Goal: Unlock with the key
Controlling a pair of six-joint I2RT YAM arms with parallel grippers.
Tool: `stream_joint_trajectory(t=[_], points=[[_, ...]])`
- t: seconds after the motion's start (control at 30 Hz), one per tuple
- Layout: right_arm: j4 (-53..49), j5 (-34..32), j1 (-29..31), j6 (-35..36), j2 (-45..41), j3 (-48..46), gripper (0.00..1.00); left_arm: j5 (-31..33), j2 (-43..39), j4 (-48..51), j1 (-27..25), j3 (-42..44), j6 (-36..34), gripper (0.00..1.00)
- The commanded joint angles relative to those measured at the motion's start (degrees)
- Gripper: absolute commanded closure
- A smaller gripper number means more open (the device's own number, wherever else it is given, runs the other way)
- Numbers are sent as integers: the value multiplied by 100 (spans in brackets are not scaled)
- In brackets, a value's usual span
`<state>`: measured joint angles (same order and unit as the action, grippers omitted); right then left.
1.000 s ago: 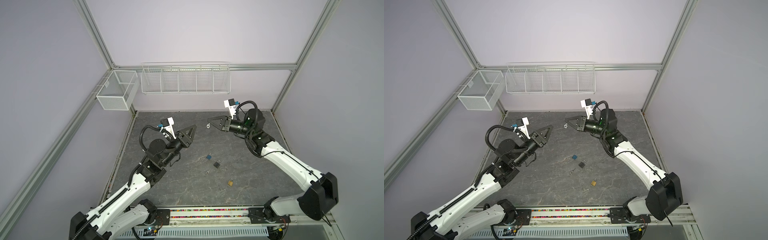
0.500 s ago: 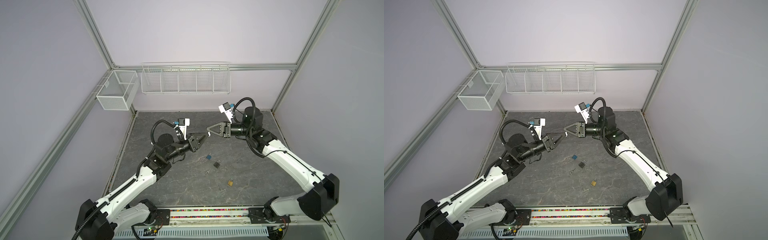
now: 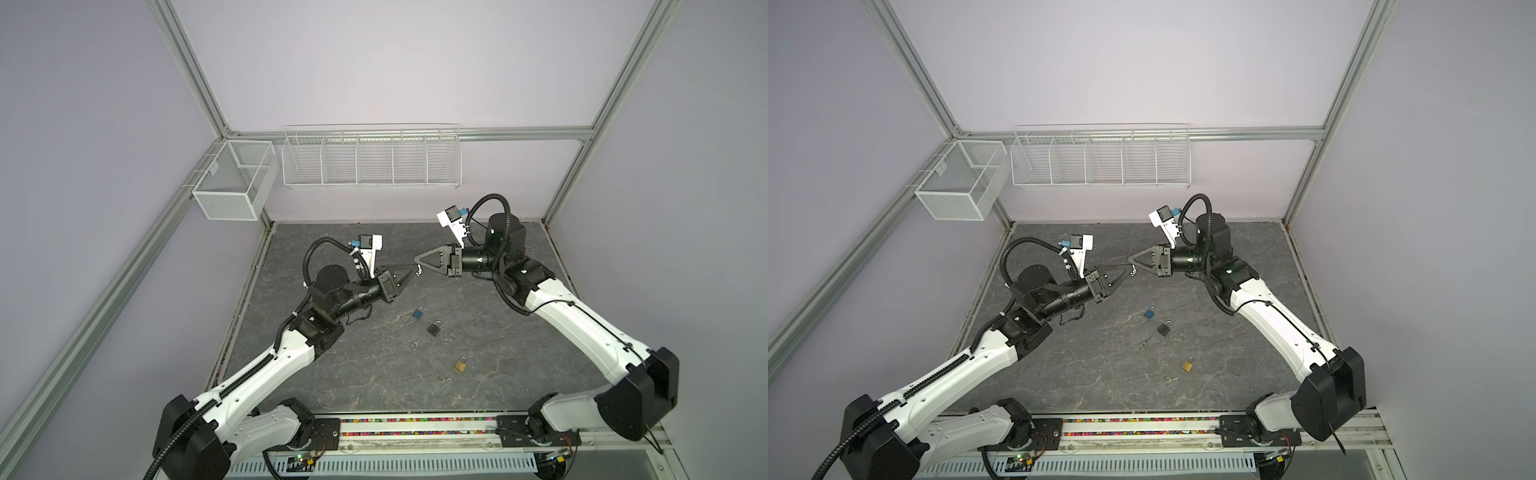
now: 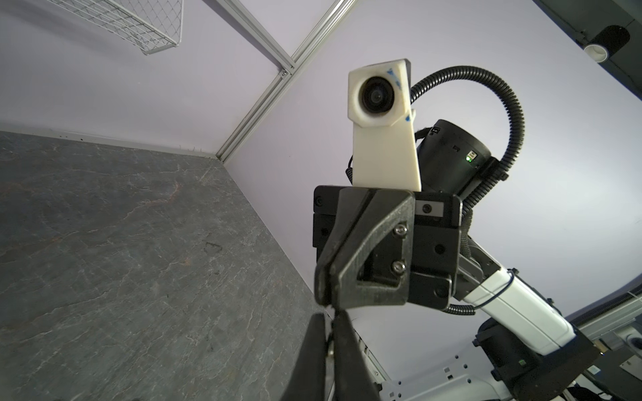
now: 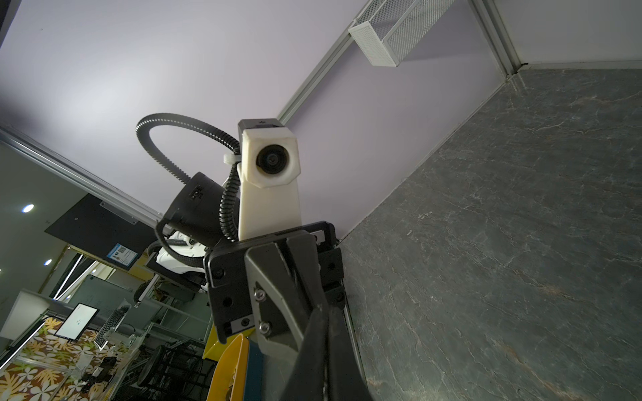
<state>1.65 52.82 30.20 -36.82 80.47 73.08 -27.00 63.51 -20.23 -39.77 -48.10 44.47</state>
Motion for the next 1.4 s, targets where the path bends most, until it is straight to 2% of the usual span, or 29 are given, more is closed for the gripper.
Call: stream_joint_trajectory(t=[0.0,0.37,0.57,0.63,0.7,0.77,0.9,1.13,1.37], points=[[81,131,5,109,-88,195,93,-40,100,-120,22,-164,43,98],[90,-41,12,116,-250,200,93,288,87,-289,22,-117,266,100],[171,-155,5,-6,-281,194,85,537,50,-644,22,54,417,100],[303,-175,3,-117,-289,163,80,561,73,-723,22,65,446,100],[498,-189,0,-280,-289,123,79,577,81,-796,22,76,488,100],[529,-246,3,-359,-274,151,70,592,96,-852,22,85,512,100],[592,-463,-6,-524,-306,126,66,766,119,-1052,13,141,651,100],[1614,-899,39,-1557,-435,-488,61,1287,295,-1731,-131,251,943,100],[1664,-1197,118,-1688,-445,-663,61,1467,394,-1972,-202,201,1042,100]])
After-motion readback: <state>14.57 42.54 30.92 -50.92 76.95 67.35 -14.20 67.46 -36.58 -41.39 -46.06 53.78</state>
